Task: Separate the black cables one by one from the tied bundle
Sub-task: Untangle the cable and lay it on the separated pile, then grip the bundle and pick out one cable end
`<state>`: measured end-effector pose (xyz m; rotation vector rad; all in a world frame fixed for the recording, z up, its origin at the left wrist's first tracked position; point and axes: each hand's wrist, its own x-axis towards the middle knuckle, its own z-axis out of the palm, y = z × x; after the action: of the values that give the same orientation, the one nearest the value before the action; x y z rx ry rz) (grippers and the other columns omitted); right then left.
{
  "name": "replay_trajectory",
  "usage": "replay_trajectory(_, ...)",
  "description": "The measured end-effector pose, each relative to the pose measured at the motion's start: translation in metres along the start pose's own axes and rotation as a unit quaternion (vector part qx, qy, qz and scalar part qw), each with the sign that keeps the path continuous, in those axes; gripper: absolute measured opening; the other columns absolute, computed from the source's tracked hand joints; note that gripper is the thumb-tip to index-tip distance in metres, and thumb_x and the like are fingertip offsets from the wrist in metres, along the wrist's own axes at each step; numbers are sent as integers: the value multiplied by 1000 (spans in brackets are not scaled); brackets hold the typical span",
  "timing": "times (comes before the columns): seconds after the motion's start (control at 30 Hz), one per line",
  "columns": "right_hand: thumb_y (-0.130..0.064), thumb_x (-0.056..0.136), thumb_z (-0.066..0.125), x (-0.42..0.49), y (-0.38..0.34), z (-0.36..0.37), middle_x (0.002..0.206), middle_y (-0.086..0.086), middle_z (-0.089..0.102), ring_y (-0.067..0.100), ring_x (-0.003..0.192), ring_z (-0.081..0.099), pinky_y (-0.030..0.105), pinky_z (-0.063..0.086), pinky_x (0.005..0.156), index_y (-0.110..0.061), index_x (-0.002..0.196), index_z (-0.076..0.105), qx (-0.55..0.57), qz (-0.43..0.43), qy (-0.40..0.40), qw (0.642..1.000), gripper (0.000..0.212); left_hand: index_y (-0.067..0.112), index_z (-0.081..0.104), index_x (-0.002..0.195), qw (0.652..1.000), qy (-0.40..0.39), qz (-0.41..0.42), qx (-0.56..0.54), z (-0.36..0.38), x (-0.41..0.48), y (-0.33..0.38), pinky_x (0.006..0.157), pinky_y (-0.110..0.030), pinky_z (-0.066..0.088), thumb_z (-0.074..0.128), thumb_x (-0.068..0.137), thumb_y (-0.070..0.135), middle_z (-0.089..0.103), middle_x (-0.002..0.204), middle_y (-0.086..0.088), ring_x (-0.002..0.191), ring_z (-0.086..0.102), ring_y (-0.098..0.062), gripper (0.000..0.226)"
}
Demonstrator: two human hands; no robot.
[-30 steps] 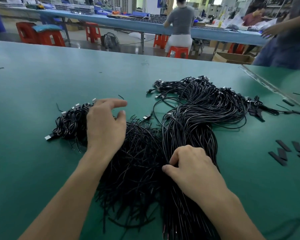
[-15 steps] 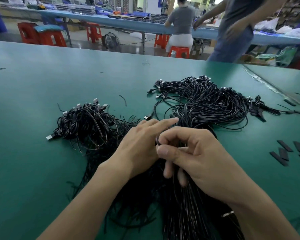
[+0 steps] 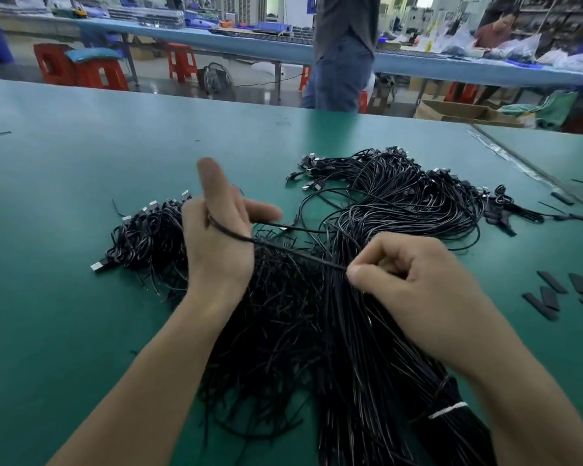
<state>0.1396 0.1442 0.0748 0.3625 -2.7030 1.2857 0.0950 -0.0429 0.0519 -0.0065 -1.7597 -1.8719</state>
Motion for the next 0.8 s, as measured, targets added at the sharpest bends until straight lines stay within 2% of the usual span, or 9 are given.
replay_trajectory(0.07,-27,86,68,4,11,1,58,-21,62,-3,58,57,13,38,48,-26,69,64,-58,46,70,995,18,16,44,42,997,-40,51,45,7,-9,12,63,-32,57,36,99,60,52,42,6,41,55,-5,72)
replay_trajectory(0.13,-32,88,68,5,19,-2,61,-17,63,-11,71,56,15,40,52,-31,69,64,-125,70,97,985,19,22,28,48,980,-77,142,116,12,-14,20,42,-18,32,56,96,49,31,42,10,39,28,-3,62)
replay_trajectory(0.27,-30,92,60,8,23,-6,67,-10,69,1,65,62,19,48,56,-35,75,71,-92,76,12,993,21,27,22,56,912,-214,264,231,17,-25,26,44,-17,18,61,94,37,16,48,9,45,22,-10,55)
replay_trajectory(0.37,-26,102,49,10,16,3,81,1,75,14,67,68,30,58,60,-29,97,74,150,81,-44,984,26,31,27,57,875,-313,268,254,20,-30,23,48,-13,22,59,97,30,24,46,10,44,30,-8,51)
replay_trajectory(0.47,-39,101,46,10,12,15,93,5,76,7,73,70,20,55,58,-20,113,71,334,86,-117,931,34,26,41,64,872,-364,252,210,23,-33,21,56,-6,28,59,98,25,36,53,18,51,41,4,39)
replay_trajectory(0.53,-63,84,55,9,15,21,92,14,74,14,86,72,24,58,69,-9,90,74,426,146,-144,881,59,21,36,66,872,-381,241,190,25,-34,20,59,-9,30,65,95,26,36,59,17,56,40,-1,41)
replay_trajectory(0.6,-70,71,56,18,11,26,63,7,66,13,63,67,21,54,57,-14,61,66,465,224,-133,846,58,20,33,68,871,-398,225,180,26,-34,20,56,-16,30,74,87,35,36,64,13,59,35,-8,48)
replay_trajectory(0.73,-21,108,29,41,-2,33,41,-3,49,-3,27,46,11,38,34,-12,67,43,460,210,-53,861,44,18,32,76,880,-403,206,141,23,-35,23,56,-10,33,94,63,29,36,72,17,65,32,-3,64)
replay_trajectory(0.8,-25,110,21,43,4,38,43,-4,51,-3,32,50,14,41,38,-13,61,56,471,187,-56,860,60,17,32,80,885,-403,191,136,23,-37,20,58,-12,32,94,60,19,35,75,16,66,32,-4,65)
